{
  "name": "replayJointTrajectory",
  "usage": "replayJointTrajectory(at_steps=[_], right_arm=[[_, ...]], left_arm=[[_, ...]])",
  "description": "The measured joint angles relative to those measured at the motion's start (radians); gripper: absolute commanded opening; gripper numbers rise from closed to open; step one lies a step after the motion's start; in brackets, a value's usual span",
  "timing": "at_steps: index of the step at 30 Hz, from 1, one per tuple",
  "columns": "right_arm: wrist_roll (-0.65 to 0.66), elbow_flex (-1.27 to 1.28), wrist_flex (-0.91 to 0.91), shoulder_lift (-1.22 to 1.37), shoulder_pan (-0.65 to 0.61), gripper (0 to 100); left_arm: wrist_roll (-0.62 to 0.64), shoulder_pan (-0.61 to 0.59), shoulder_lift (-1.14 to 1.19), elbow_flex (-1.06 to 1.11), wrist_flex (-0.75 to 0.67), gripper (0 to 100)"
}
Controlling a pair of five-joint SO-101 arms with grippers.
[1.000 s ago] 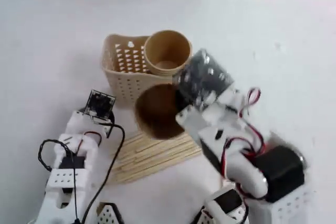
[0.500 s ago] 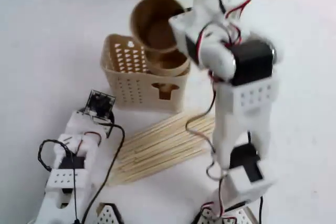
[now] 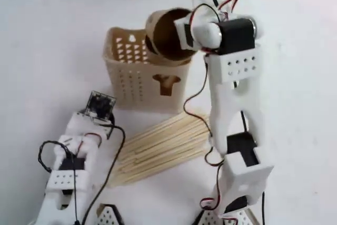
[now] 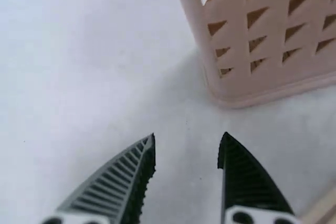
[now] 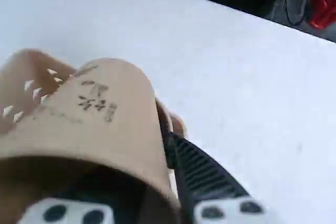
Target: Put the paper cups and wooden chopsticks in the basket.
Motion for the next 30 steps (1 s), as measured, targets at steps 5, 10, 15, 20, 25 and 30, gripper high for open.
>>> replayJointTrajectory(at_steps=[5,10,15,20,25,30], right_arm=[[0.000,0.002,0.000,-0.017,-0.002,1.7],[0.000,0.012,0.000,-0.094,-0.003,1.7],[0.000,0.028,0.002,-0.135,-0.002,1.7],[0.000,0.150,0.002,-0.192,-0.003,1.7],[0.000,0.301,0.002,-0.288,-0.003,1.7],[0.000,0.373,0.002,-0.336,-0.003,2.1]], left_arm=[[0.000,0.000,0.000,0.000,0.000,20],[0.000,0.000,0.000,0.000,0.000,20],[0.000,0.000,0.000,0.000,0.000,20],[0.000,0.000,0.000,0.000,0.000,20],[0.000,0.000,0.000,0.000,0.000,20],[0.000,0.000,0.000,0.000,0.000,20]])
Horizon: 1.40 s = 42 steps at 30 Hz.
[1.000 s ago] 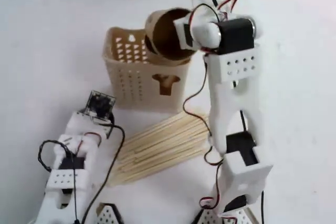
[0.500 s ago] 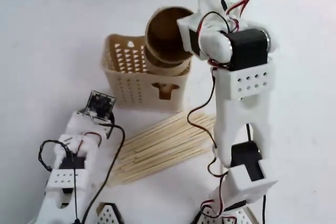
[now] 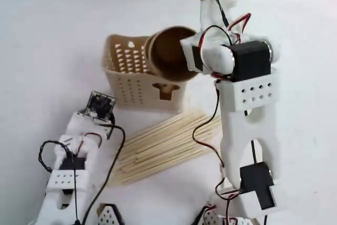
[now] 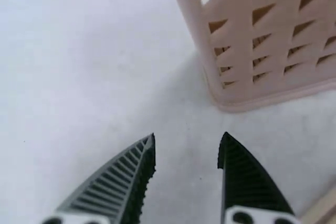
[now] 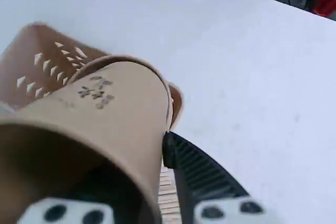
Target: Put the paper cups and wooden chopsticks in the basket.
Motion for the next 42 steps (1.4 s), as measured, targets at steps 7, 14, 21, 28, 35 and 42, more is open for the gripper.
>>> replayJointTrajectory(at_steps=[7,14,21,28,35,42], right_arm=[[0.002,0.002,-0.041,0.069,-0.025,6.4],[0.000,-0.028,-0.124,0.127,-0.034,27.4],[-0.002,-0.063,-0.215,0.147,-0.034,28.7],[0.029,-0.072,-0.215,0.316,-0.060,28.7],[0.049,-0.084,-0.178,0.443,-0.060,28.7],[0.049,-0.104,-0.135,0.516,-0.057,8.8]], left_arm=[[0.000,0.000,0.000,0.000,0.000,20],[0.000,0.000,0.000,0.000,0.000,20],[0.000,0.000,0.000,0.000,0.000,20],[0.000,0.000,0.000,0.000,0.000,20],[0.000,0.000,0.000,0.000,0.000,20],[0.000,0.000,0.000,0.000,0.000,20]])
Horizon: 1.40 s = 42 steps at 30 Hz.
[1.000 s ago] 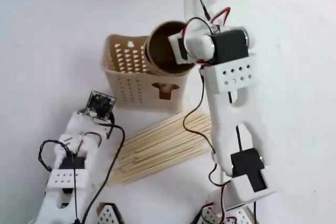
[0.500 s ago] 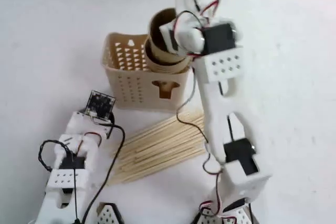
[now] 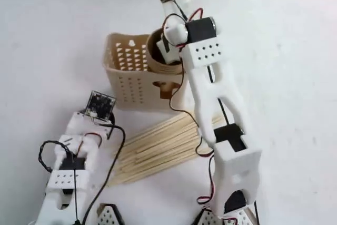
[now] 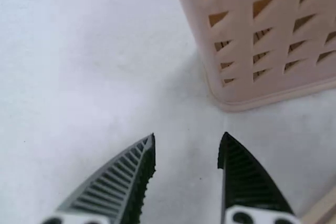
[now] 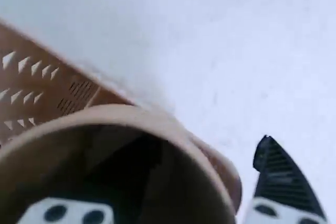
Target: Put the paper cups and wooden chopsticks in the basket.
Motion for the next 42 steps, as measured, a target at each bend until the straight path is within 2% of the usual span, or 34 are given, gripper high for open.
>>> replayJointTrajectory(at_steps=[1,2,4,10,15,28,30,35,42], right_arm=[[0.000,-0.002,0.000,0.008,0.000,2.4],[0.003,-0.014,0.000,0.026,0.008,0.6],[0.002,-0.015,-0.002,0.048,0.026,3.4],[0.003,-0.098,-0.021,0.086,0.115,1.5],[0.097,-0.207,0.046,0.110,0.167,1.5],[0.198,-0.307,0.127,0.115,0.204,1.5],[0.222,-0.307,0.127,0.115,0.199,4.4],[0.235,-0.307,0.127,0.115,0.152,22.8],[0.219,-0.308,0.127,0.115,0.124,32.4]], left_arm=[[0.000,0.000,0.000,0.000,0.000,20],[0.000,0.000,0.000,0.000,0.000,20],[0.000,0.000,0.000,0.000,0.000,20],[0.000,0.000,0.000,0.000,0.000,20],[0.000,0.000,0.000,0.000,0.000,20],[0.000,0.000,0.000,0.000,0.000,20],[0.000,0.000,0.000,0.000,0.000,20],[0.000,0.000,0.000,0.000,0.000,20],[0.000,0.000,0.000,0.011,0.000,20]])
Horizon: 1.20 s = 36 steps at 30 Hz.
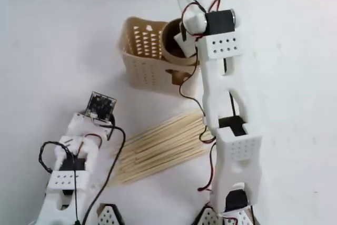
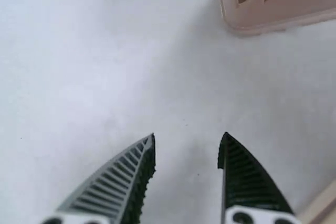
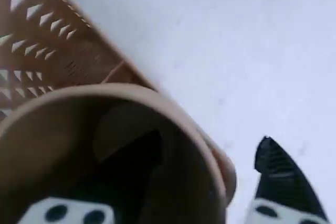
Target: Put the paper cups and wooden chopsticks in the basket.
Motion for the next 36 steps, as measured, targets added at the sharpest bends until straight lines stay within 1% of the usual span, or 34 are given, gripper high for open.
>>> replayJointTrajectory(at_steps=[6,10,14,16,19,20,21,23,24,26,28,32,36], right_arm=[[-0.094,-0.087,0.000,-0.015,-0.011,32.4],[-0.109,-0.120,0.000,-0.103,-0.038,32.4],[-0.109,-0.094,0.000,-0.198,-0.046,31.1],[-0.109,-0.061,0.000,-0.249,-0.046,23.5],[-0.109,0.017,0.000,-0.345,-0.046,3.6],[-0.109,0.052,0.000,-0.387,-0.048,0.2],[-0.109,0.091,0.000,-0.430,-0.048,3.1],[-0.109,0.198,0.000,-0.531,-0.046,8.4],[-0.109,0.267,0.000,-0.585,-0.040,8.4],[-0.107,0.430,0.000,-0.697,-0.014,5.0],[-0.100,0.614,0.000,-0.809,0.026,1.1],[-0.008,0.993,-0.002,-1.046,0.103,1.6],[0.068,1.389,-0.037,-1.281,0.183,1.5]], left_arm=[[0.000,0.000,0.000,0.000,0.000,20],[0.000,0.000,0.000,0.000,0.000,20],[0.000,0.000,0.000,0.000,0.000,20],[0.000,0.000,0.000,0.000,0.000,20],[0.000,0.000,0.000,0.000,0.000,20],[0.000,0.000,0.000,0.000,0.000,20],[0.000,0.000,0.000,0.000,0.000,20],[0.000,0.000,0.000,0.000,0.000,20],[-0.008,-0.005,0.000,0.000,0.000,20],[-0.051,-0.028,0.000,-0.002,0.003,20],[-0.110,-0.069,0.000,-0.032,0.048,20],[-0.143,-0.117,0.000,-0.150,0.244,20],[-0.210,-0.069,0.000,-0.316,0.522,20]])
